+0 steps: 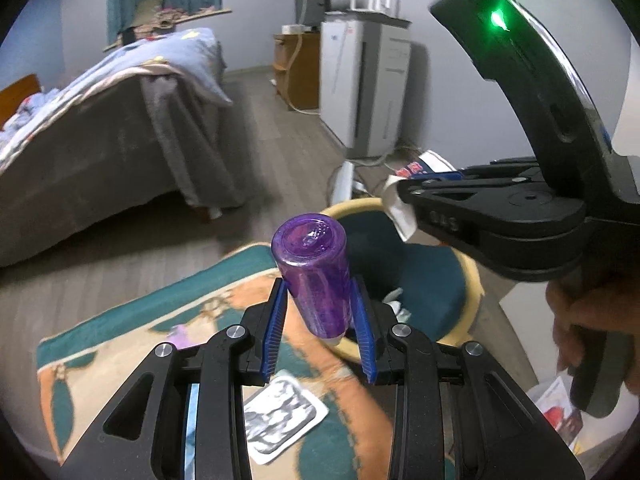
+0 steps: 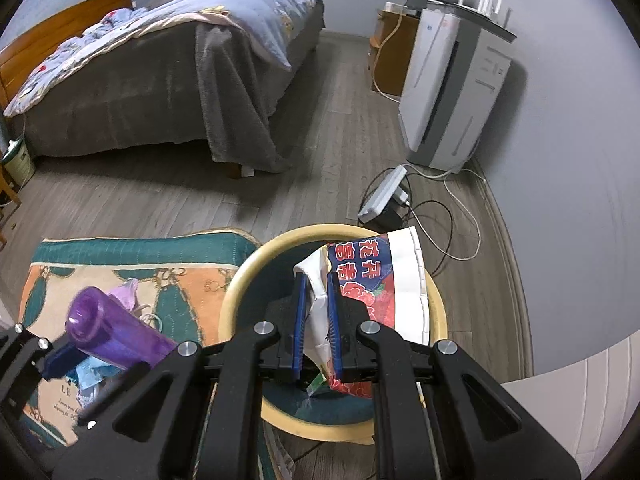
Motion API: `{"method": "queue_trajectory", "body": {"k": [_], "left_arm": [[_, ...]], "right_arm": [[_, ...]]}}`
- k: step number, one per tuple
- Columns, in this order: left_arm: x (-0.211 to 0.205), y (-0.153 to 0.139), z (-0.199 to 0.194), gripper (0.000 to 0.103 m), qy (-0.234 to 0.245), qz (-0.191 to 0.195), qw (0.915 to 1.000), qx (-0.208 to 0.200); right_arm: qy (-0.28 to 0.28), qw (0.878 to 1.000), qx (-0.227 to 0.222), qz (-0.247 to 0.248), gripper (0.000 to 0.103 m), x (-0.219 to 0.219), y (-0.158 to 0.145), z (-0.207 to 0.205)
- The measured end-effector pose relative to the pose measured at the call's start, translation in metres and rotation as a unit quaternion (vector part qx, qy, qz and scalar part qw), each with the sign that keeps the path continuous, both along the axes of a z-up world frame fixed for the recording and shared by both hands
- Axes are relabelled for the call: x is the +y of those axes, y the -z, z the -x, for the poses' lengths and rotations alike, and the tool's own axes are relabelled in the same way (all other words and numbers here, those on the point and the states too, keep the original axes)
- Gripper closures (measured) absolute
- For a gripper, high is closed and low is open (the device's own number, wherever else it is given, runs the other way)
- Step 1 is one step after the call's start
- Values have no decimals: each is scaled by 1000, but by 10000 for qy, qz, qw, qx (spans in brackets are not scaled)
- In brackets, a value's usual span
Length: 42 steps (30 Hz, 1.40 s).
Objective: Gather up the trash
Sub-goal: 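Carry the printed bag and purple bottle over the bin and open both tools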
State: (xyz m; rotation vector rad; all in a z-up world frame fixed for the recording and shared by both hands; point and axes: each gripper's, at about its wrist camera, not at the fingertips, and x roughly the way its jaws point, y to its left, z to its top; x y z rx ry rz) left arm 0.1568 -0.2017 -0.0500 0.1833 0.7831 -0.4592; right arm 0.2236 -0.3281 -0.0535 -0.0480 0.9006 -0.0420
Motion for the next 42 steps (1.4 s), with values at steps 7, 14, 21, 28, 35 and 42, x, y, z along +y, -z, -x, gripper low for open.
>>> {"method": "queue_trajectory", "body": {"k": [7,14,21,28,35,42], "left_arm": [[-29,14,-20,69,180,9,9996,220],[-38,33,-38,69,109,59,9990,426],[-44,51,-52,69,92,-102,9988,471],[-48,55,-57,69,161,-197,9989,405],[-39,58,-59,66,97,-150,9990,399],[-27,52,-48,34,-68,-149,9997,190]], "right_arm": [[362,9992,57,-134,93,-26,15,-4],[679,9972,6,-297,93,-46,23,-7],[886,9943,246,-543,93,-60,41,-12],[821,9939,324,-659,93,-55,46,-16],[698,9949,362,-629,92,-50,48,-16],[582,9961,340,-569,72,-40,44,-15]]}}
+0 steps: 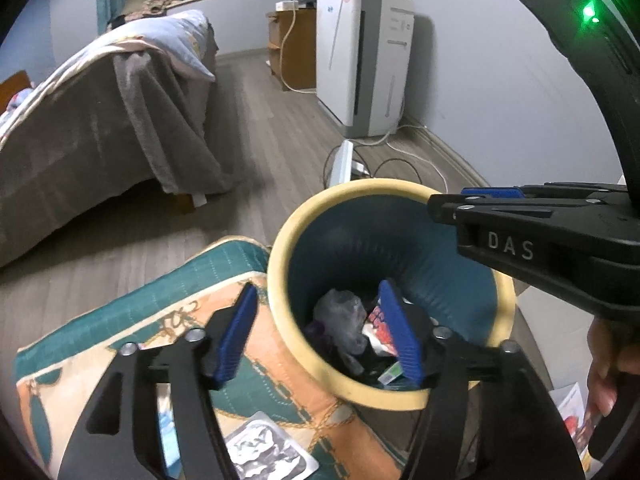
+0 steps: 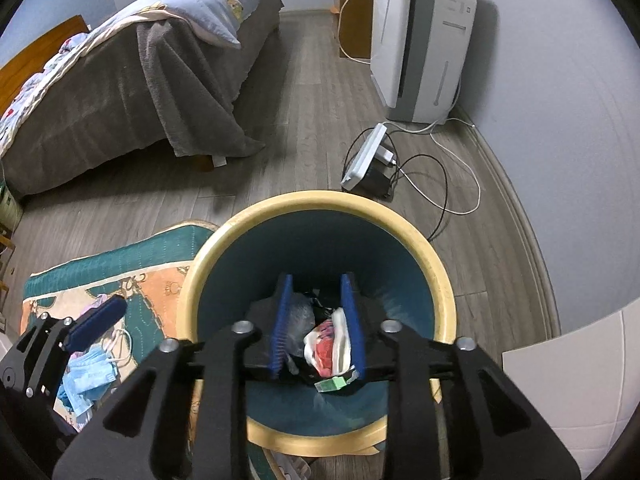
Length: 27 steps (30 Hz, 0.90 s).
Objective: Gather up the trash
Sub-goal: 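Move both tools back over the remaining trash on the cushion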
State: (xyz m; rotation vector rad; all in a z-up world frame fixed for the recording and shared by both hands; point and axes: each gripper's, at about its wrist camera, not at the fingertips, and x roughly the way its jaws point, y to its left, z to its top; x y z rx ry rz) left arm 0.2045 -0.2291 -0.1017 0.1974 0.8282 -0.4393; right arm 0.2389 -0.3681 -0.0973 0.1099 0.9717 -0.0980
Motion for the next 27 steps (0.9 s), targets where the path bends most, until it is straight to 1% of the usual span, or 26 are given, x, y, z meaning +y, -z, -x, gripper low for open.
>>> {"method": "queue_trajectory", "body": {"k": [2,3,4,5,7,9,12,14,16,19,20,22,25,27], "left_arm": [[4,-3,3,24,-45,9,10000,-62],[7,-5,6,21,-91,6,9999,-112],[11,-8,9,16,-145,9,9998,-167],[16,-11,12,11,-205,25,9996,-216],[26,-15,18,9,-306,74,9992,-265],[39,-21,25,8,-414,105,9987,-277],[65,-34,40,7,-561,116,9975,-415],[82,-42,50,7,-685,117,9964,-495],[107,-52,61,6,-872,161,9946,-546],[139,-65,76,6,-1210,44,9910,-575],[148,-69,80,6,-1330,-4,9895,-573],[173,-82,93,6,-1697,-95,9836,-608],[204,-98,110,5,-2026,50,9764,-750],[221,-101,117,5,-2201,100,9719,-828]], "right_arm": [[-17,10000,-7,-8,62,3,-3,1],[-18,10000,-24,-1,51,5,-5,1],[-10,10000,-65,33,39,7,-8,3],[-8,9999,-102,70,34,9,-11,4],[7,9997,-213,149,16,12,-21,7],[13,9993,-333,181,7,16,-31,10],[-102,9989,-427,156,6,27,-44,13],[-312,9977,-551,226,6,41,-55,15],[-540,9954,-705,373,6,59,-64,19],[-842,9929,-764,339,6,81,-68,22],[-951,9922,-749,295,6,89,-67,22],[-1104,9909,-714,285,6,103,-66,23],[-1374,9879,-672,243,6,124,-63,24],[-1508,9862,-629,272,6,135,-59,26]]}}
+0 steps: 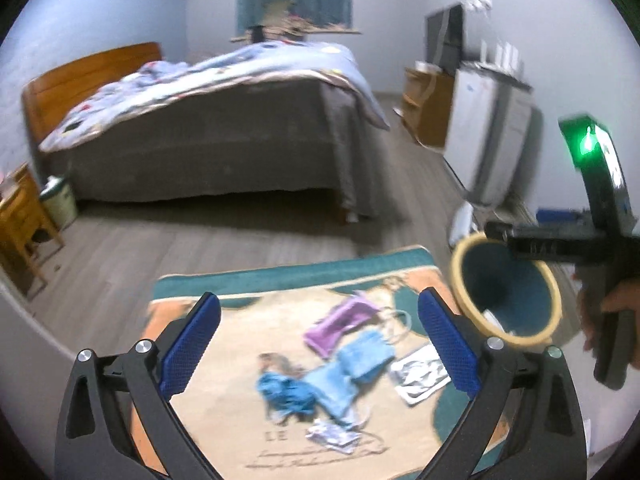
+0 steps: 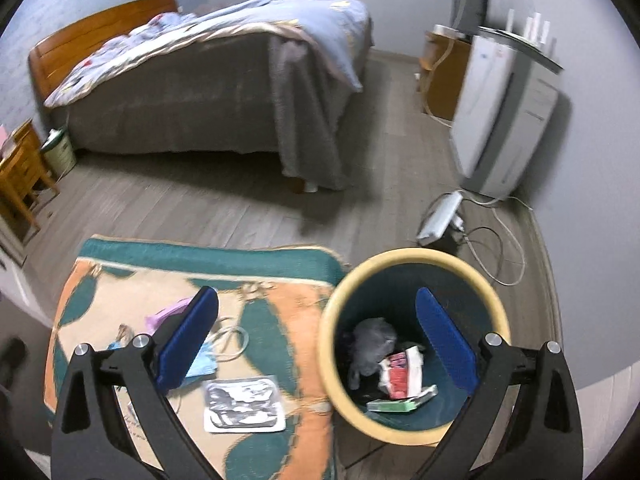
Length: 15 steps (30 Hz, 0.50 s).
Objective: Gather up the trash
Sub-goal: 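Move both tools back over the remaining trash on the cushion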
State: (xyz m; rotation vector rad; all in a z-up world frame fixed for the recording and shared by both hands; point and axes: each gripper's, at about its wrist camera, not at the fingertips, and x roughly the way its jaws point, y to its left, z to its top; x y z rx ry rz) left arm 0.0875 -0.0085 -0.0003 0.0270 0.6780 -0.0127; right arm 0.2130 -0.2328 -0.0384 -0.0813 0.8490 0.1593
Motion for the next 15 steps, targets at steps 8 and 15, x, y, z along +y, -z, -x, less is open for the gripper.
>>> {"method": "queue_trajectory", "body": {"k": [8,15], "left_arm": [[63,34,-5,5,-654,580,9952,431],[89,42,-1,5,-712,123,9963,466]], "right_arm": [[-456,9976,406,326,6,42,33,10],[-603,9946,764,360,6,69,59,13]]}}
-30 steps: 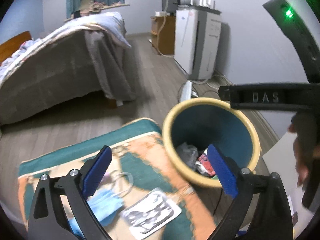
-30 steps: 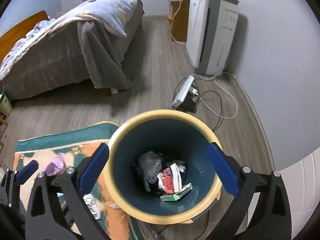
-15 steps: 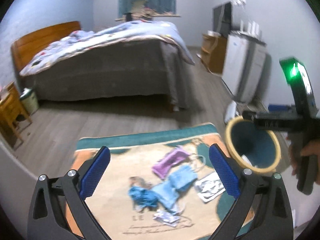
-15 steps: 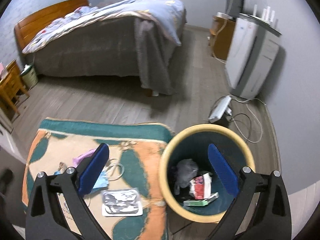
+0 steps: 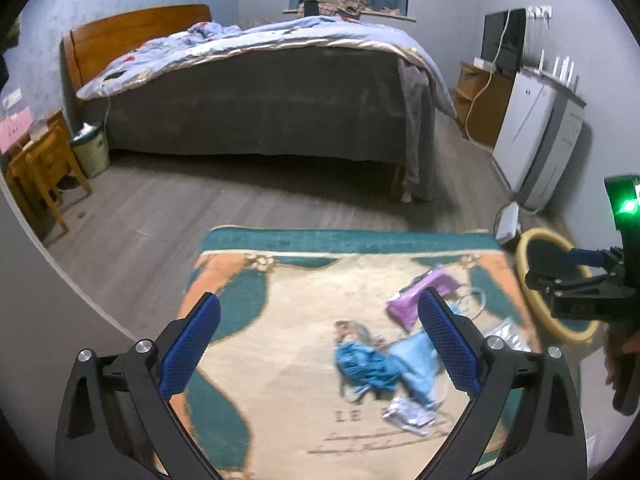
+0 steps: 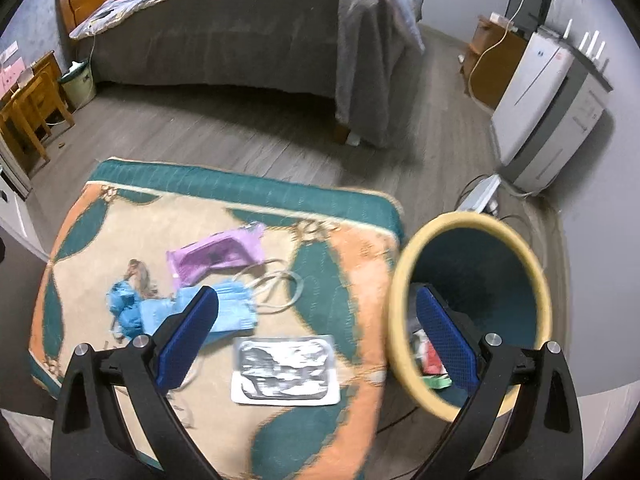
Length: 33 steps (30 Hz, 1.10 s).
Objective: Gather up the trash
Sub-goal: 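Move both tools back over the remaining trash on the cushion, then grasp the blue face mask with the right tool while the left tool grasps the blue glove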
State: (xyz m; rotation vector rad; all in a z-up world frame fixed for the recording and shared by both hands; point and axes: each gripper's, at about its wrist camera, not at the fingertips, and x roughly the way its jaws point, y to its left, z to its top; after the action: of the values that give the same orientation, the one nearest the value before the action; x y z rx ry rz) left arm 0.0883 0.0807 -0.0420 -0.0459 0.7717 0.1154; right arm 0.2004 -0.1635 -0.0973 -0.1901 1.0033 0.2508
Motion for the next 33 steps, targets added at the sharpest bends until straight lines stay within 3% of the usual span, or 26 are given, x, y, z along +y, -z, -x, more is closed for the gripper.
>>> {"method": "queue_trajectory", "body": {"k": [13,17,20,22,27,33], "left_arm": [[17,50,-9,5,264,-492,9952,801],[26,53,-11,5,200,-260,9959,841],[26,58,-14,5,218,-260,9952,914],[23,61,-15,5,265,-303,9947,942],[13,66,-19,5,422,-443,9932,990],[6,82,-25,5,503,-316,9914,1166]], "right_arm": [[-349,9988,344,78,6,63,37,1],[-382,9985,387,77,8,70,46,-2],[-355,9981,511,-33,13,73,51,-5],[-344,9975,603,-91,23,75,55,-7],[-435,9973,593,-32,36,80,58,-5],[-450,9974,557,12,40,80,60,-5]]}}
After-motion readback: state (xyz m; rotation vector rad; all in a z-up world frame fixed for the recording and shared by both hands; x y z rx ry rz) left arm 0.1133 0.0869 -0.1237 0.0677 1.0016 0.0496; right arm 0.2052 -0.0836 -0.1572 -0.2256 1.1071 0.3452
